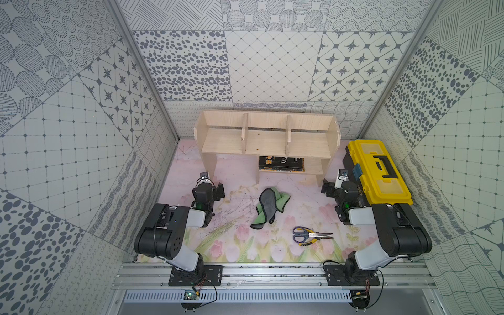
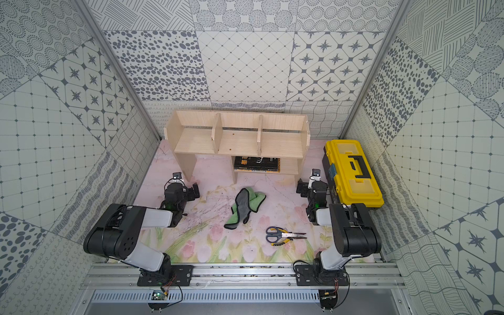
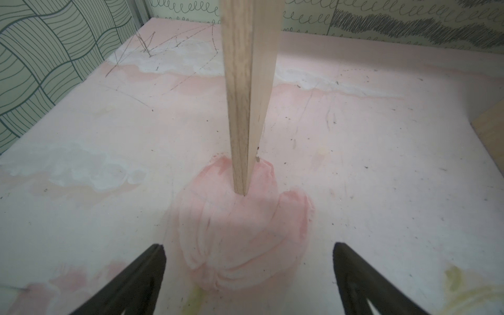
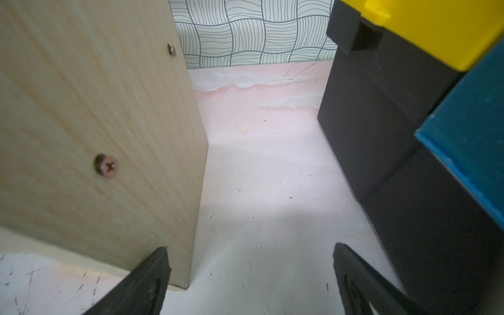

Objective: Wipe the bookshelf clean with a cloth
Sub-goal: Reset both arms

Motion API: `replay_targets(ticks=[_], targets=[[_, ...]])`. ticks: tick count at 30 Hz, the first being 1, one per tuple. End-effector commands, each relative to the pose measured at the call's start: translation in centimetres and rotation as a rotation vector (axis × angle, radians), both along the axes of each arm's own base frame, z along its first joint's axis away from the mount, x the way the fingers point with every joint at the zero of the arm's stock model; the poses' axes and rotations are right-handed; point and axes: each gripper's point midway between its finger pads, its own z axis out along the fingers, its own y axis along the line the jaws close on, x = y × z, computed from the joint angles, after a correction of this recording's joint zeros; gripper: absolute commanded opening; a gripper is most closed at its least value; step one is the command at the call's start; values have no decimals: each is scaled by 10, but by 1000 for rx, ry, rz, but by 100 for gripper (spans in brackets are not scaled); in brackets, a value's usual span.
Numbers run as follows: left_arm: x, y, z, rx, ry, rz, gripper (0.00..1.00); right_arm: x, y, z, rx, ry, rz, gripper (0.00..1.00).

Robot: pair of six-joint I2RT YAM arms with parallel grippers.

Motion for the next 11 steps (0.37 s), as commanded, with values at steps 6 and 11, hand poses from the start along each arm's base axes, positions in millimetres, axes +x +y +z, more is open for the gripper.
replay_targets(ticks=[6,11], targets=[[9,-7,16,5,-71,-39,99,11,5,23,-7,-71,22,97],[8,-7,16,2,-68,-41,99,10,6,22,-9,-72,27,97]])
